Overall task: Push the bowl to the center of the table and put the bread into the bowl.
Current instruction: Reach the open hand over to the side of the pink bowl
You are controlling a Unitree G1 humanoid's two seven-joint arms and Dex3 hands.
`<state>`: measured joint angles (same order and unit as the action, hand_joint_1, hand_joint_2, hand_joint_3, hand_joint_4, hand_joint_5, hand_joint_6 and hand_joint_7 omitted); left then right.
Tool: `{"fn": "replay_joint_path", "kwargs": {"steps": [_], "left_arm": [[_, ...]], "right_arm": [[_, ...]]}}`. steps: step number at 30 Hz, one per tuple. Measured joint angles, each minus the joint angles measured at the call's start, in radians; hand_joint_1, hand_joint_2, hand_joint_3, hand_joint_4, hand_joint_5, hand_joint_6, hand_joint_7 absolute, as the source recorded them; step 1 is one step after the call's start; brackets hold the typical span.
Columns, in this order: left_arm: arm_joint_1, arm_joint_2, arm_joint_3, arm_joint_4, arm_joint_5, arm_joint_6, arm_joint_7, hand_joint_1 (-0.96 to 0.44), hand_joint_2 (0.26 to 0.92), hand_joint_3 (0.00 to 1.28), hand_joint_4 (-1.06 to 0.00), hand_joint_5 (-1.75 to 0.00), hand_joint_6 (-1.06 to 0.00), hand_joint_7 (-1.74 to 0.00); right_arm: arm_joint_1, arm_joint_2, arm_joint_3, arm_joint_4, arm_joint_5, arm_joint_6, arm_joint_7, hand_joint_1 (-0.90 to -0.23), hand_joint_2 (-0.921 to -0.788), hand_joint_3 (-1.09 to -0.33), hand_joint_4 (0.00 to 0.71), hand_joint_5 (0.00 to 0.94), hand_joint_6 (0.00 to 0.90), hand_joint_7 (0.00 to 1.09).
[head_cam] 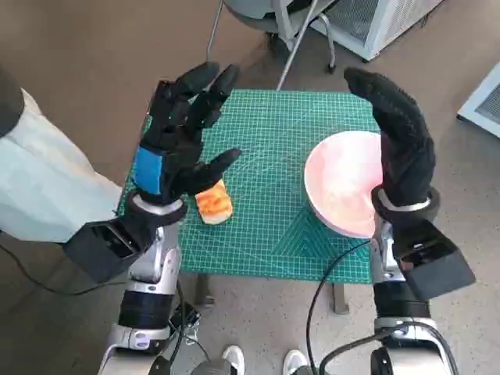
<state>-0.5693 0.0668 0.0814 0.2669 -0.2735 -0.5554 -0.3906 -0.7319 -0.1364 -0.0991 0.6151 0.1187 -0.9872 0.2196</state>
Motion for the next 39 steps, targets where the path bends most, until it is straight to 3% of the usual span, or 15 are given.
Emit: {"fn": "replay_joint_path", "kwargs": {"steps": [29,35,39], "left_arm": [[0.000,0.000,-0.005,0.000,-0.001,0.010,-0.003,-0.38,0.921,0.23,-0.38,-0.01,-0.07,-0.78],[0.000,0.000,-0.007,0.000,0.001,0.010,0.000,-0.38,0.921,0.23,-0.38,-0.01,-0.06,-0.79],[0.000,-0.001,-0.008,0.000,0.001,0.010,0.000,-0.38,0.921,0.23,-0.37,-0.01,-0.06,-0.79]], "right_arm": [[0.000,-0.001,-0.002,0.021,0.007,-0.019,0.009,-0.536,-0.921,-0.748,0.332,0.004,0.026,0.77],[0.000,-0.016,-0.014,0.034,0.041,-0.029,0.029,-0.546,-0.921,-0.745,0.331,0.003,0.027,0.77],[0.000,-0.042,-0.046,0.074,0.088,-0.036,0.057,-0.536,-0.921,-0.756,0.327,0.001,0.009,0.79]]}}
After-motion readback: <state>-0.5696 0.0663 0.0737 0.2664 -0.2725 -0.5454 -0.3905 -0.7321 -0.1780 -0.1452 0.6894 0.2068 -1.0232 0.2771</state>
